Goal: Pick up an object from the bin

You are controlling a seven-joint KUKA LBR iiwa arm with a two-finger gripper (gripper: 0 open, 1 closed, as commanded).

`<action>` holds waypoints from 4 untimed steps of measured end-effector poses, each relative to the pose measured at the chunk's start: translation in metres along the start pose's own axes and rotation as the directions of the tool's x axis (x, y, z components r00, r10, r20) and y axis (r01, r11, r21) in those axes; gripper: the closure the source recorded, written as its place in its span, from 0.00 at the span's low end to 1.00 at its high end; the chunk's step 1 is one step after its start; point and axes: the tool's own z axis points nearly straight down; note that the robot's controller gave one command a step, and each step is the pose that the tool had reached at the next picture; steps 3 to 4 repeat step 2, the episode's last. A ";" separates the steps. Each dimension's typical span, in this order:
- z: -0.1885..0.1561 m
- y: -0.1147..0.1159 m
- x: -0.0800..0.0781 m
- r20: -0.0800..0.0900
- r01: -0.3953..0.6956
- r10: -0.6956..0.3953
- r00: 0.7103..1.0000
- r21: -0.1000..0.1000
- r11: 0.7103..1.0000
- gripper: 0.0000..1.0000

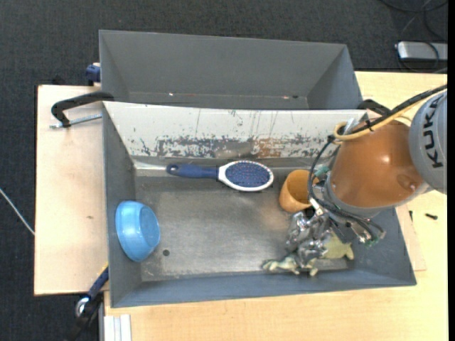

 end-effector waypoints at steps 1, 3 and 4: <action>-0.066 0.002 -0.001 0.034 0.000 -0.001 0.999 0.034 0.999 1.00; -0.068 0.003 -0.003 0.030 -0.001 0.000 1.000 0.031 1.000 1.00; -0.068 0.003 -0.003 0.030 -0.001 0.000 1.000 0.031 1.000 1.00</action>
Offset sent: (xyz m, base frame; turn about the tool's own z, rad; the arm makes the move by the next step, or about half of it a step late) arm 0.0002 0.0000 0.0621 0.0003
